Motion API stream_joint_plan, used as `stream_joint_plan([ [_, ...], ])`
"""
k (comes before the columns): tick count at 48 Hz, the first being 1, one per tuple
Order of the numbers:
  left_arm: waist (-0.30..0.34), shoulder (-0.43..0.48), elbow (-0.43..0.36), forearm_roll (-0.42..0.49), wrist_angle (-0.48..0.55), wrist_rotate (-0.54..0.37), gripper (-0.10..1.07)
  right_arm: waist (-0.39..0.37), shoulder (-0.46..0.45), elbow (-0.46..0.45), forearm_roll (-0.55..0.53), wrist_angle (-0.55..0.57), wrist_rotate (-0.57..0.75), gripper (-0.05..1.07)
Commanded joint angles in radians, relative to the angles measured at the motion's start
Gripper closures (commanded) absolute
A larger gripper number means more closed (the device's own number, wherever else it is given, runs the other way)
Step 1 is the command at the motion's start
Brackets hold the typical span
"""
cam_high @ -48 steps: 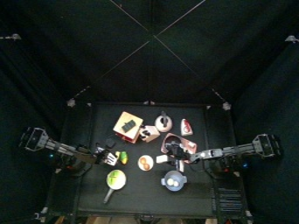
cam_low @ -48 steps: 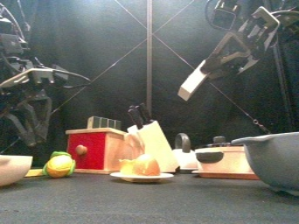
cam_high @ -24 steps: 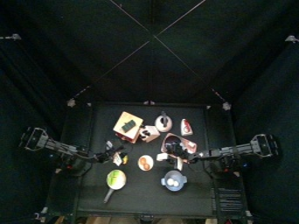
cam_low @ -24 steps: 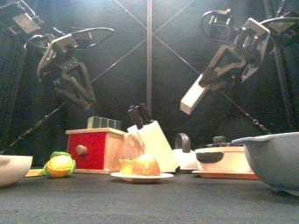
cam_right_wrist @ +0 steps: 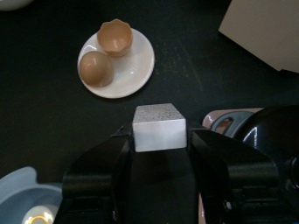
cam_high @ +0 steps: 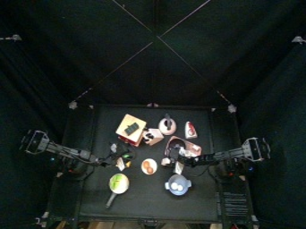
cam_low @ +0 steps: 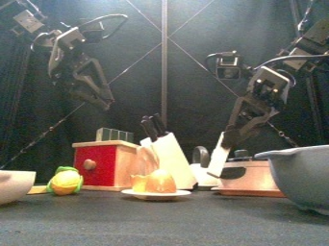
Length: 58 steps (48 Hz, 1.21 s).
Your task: Drop rice block
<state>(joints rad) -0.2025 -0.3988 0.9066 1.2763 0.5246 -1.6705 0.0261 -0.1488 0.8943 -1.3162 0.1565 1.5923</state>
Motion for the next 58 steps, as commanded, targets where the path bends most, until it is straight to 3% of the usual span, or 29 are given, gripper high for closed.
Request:
stream_joint_plan([
  [1, 0.0, -0.006, -0.025, 0.002, 0.0, -0.002, 0.22, -0.005, -0.009, -0.018, -0.003, 0.0, -0.002, 0.51],
  [12, 0.0, -0.006, -0.021, -0.006, 0.002, 0.0, 0.22, -0.008, -0.009, 0.003, 0.003, 0.002, -0.002, 0.43],
  [39, 0.003, -0.008, -0.02, -0.008, 0.002, 0.0, 0.22, -0.003, -0.015, 0.032, 0.028, 0.0, -0.002, 0.0],
  [58, 0.003, -0.006, -0.018, -0.008, 0.002, 0.0, 0.22, -0.005, -0.063, 0.029, 0.031, 0.002, -0.002, -0.01],
])
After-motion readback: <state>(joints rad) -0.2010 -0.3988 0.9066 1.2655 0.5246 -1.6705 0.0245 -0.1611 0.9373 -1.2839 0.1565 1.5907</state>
